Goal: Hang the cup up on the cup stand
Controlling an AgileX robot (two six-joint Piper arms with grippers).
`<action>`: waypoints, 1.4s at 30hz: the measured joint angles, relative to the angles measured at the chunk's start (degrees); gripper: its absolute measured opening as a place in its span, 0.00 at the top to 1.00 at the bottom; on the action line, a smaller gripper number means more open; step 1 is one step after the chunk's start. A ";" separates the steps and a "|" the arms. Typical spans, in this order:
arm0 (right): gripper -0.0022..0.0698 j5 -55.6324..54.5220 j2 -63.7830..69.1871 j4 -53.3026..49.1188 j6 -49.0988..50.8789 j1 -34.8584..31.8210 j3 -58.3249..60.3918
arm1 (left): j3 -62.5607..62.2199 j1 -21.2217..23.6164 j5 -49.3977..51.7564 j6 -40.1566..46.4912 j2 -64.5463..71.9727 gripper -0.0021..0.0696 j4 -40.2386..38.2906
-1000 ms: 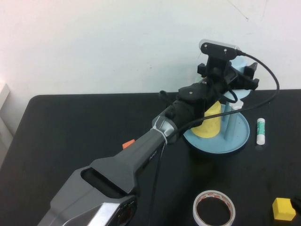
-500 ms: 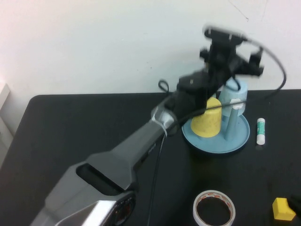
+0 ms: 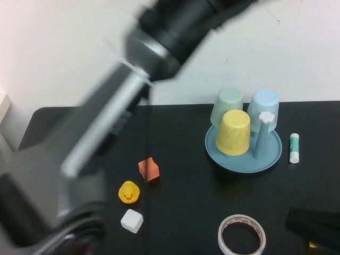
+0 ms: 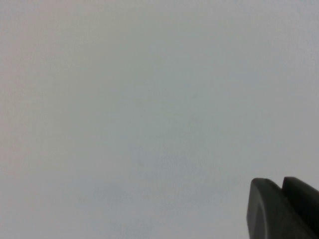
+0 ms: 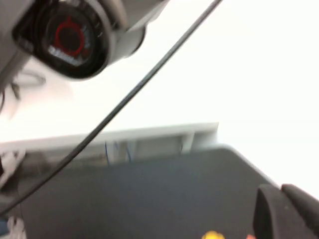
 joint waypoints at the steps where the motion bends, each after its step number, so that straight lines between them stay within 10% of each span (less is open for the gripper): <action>1: 0.97 0.14 0.00 0.00 0.00 0.00 -0.77 | 0.00 -0.03 -1.33 1.74 -1.44 0.94 -0.12; 11: 0.97 -0.45 0.00 -0.12 -8.32 0.00 -5.96 | 10.47 -2.63 -8.18 8.80 -25.44 0.97 -1.04; 22: 0.97 14.35 1.63 -4.34 -2.41 0.00 -15.94 | 25.95 -16.65 -22.86 18.23 -37.13 0.97 -0.89; 32: 0.97 57.70 6.76 -74.15 56.93 0.13 -24.81 | 37.51 -30.91 -28.77 31.15 -44.97 0.97 -1.77; 42: 0.97 65.03 -1.38 -113.83 96.87 0.13 -24.17 | 52.31 -37.93 -29.26 24.68 -53.00 0.97 -1.56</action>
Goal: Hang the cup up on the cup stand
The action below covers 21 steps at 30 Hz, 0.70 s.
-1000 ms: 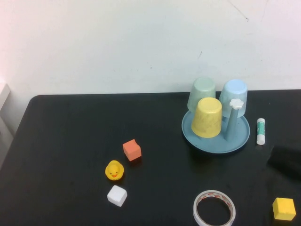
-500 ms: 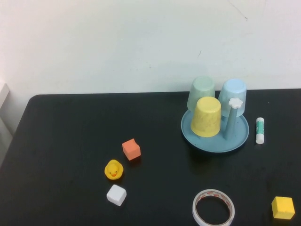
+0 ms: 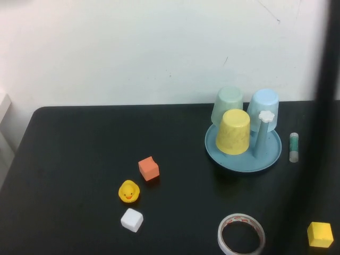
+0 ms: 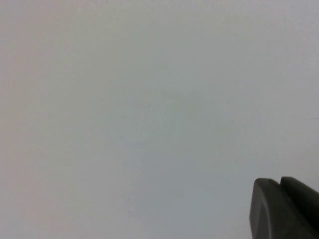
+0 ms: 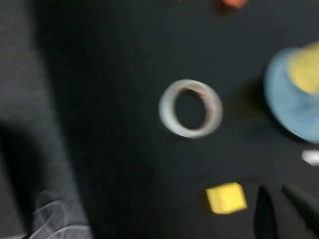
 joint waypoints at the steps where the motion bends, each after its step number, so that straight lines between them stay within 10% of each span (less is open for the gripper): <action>1: 0.97 -0.69 -1.49 -1.45 1.57 0.00 1.21 | 1.75 -0.66 0.00 -1.34 -0.63 0.97 0.00; 21: 0.97 -30.95 -20.76 -0.02 10.91 0.00 32.79 | 36.04 -7.01 13.38 -29.00 -7.37 0.97 -0.20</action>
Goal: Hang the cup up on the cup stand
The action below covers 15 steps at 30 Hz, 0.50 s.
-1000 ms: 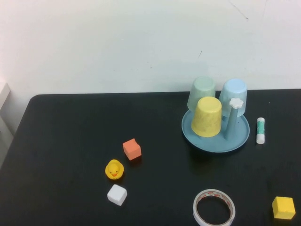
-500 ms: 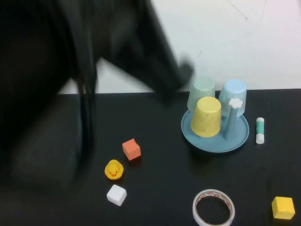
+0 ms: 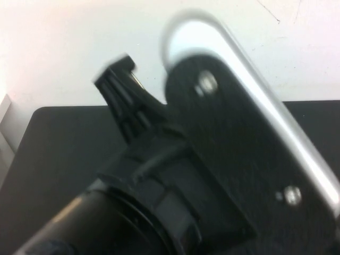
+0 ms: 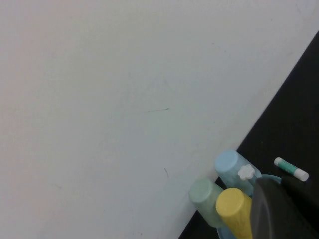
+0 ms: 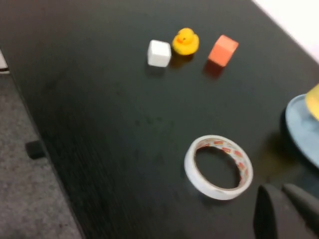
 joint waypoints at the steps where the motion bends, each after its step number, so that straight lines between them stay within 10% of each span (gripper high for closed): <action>1: 0.97 -0.23 0.00 0.29 0.00 0.00 0.11 | 0.53 0.00 0.49 -0.01 0.00 0.97 0.00; 15: 0.97 -0.17 0.00 1.15 0.00 0.00 0.59 | 1.43 0.00 1.01 -0.22 0.00 0.97 0.00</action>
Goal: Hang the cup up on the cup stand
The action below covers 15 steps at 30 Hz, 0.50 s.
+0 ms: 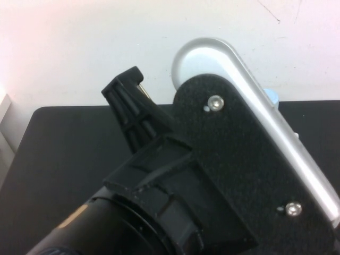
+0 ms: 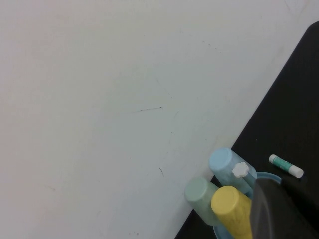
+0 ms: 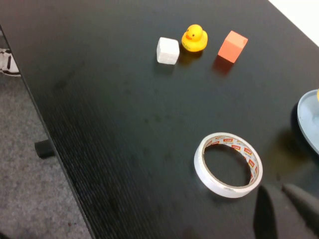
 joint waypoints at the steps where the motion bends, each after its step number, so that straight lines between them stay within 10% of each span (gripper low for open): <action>1: 0.97 0.00 0.00 0.00 0.00 0.00 0.00 | 0.00 0.00 0.00 -0.21 0.00 0.97 0.00; 15: 0.97 0.00 0.00 0.00 0.00 0.00 0.00 | 0.12 0.00 -0.06 -0.84 -0.92 0.97 0.00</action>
